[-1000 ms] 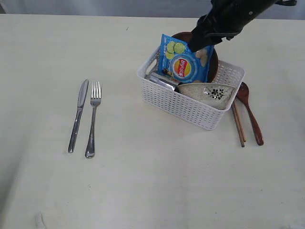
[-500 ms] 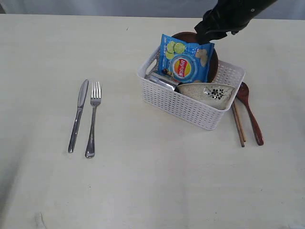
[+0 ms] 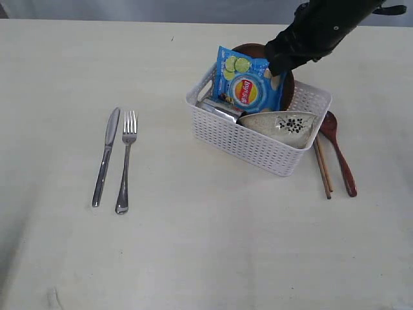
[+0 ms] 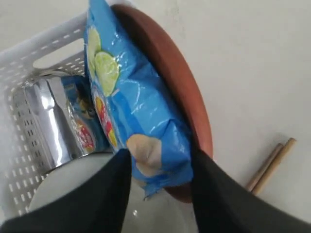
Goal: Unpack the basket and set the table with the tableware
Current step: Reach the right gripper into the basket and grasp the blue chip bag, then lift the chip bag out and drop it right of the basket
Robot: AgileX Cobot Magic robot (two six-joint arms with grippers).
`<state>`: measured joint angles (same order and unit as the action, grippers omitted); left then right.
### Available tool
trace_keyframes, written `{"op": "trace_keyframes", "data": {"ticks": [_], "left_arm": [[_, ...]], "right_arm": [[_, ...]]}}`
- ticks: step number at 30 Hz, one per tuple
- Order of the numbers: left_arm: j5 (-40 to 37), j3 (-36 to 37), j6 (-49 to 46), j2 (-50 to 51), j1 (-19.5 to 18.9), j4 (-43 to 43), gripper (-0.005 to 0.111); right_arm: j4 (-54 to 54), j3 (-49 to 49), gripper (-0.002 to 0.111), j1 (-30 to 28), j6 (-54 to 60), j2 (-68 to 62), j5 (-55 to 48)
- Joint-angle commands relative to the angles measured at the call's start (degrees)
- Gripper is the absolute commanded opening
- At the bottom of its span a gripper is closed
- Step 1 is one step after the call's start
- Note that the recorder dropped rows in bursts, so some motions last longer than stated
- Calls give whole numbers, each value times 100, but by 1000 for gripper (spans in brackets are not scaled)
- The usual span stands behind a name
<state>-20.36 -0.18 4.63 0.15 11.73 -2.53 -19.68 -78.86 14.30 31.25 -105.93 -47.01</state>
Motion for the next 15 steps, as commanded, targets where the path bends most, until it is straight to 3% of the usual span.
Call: {"op": "trace_keyframes", "data": {"ticks": [1, 3, 15], "left_arm": [[61, 18, 24, -15, 29, -47, 0], [61, 18, 24, -15, 29, -47, 0], [61, 18, 24, -15, 29, -47, 0]], "right_arm": [[-7, 0, 20, -2, -34, -13, 85], [-7, 0, 0, -2, -44, -13, 104], [-40, 0, 0, -16, -98, 805, 345]]}}
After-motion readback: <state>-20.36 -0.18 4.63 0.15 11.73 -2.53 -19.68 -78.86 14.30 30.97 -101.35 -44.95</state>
